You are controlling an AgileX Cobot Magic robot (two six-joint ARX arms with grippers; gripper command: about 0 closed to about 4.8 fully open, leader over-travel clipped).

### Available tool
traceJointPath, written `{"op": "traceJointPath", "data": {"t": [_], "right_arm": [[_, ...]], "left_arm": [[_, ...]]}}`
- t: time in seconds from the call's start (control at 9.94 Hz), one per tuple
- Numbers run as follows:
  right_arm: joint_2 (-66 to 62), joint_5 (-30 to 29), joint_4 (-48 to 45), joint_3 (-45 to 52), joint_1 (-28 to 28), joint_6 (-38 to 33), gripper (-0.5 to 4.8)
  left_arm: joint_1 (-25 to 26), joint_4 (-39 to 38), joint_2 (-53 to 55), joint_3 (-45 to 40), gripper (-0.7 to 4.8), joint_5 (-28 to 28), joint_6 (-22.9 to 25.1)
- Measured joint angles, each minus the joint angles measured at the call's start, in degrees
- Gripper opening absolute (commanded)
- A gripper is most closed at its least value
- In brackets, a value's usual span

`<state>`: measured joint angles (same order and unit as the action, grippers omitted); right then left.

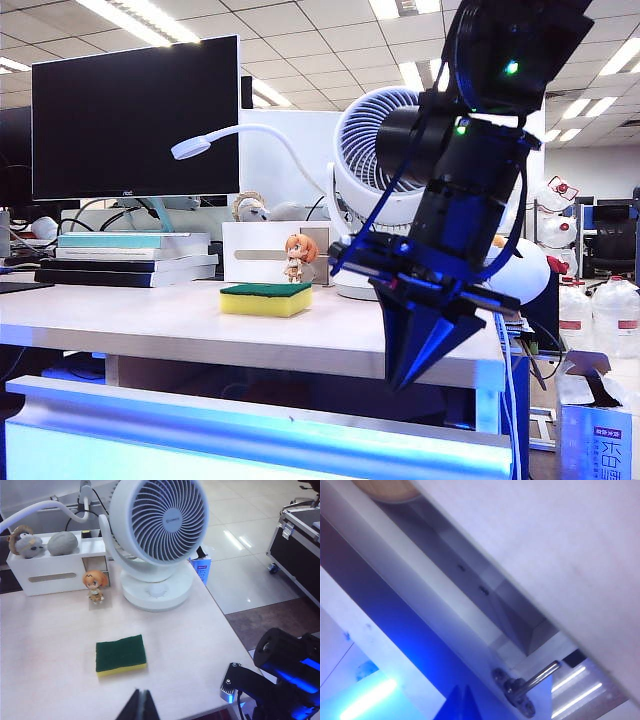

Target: Open the drawer, place the cleaning sponge inside, then close the drawer.

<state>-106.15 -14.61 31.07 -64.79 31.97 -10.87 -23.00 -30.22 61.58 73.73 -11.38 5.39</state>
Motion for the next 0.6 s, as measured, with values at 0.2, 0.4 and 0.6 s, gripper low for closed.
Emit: {"op": "traceJointPath", "data": {"t": [0.2, 0.4, 0.6], "right_arm": [[-1.62, -0.59, 0.55, 0.02, 0.02, -1.36, -0.09], [-2.43, -0.33, 0.37, 0.07, 0.02, -2.23, -0.09], [-3.15, -0.17, -0.77, 0.07, 0.02, -3.76, -0.09]], "left_arm": [[0.00, 0.00, -0.02, 0.00, -0.05, 0.00, 0.02], [0.00, 0.00, 0.00, 0.00, -0.05, 0.00, 0.02], [0.00, 0.00, 0.00, 0.00, -0.05, 0.00, 0.02]]}}
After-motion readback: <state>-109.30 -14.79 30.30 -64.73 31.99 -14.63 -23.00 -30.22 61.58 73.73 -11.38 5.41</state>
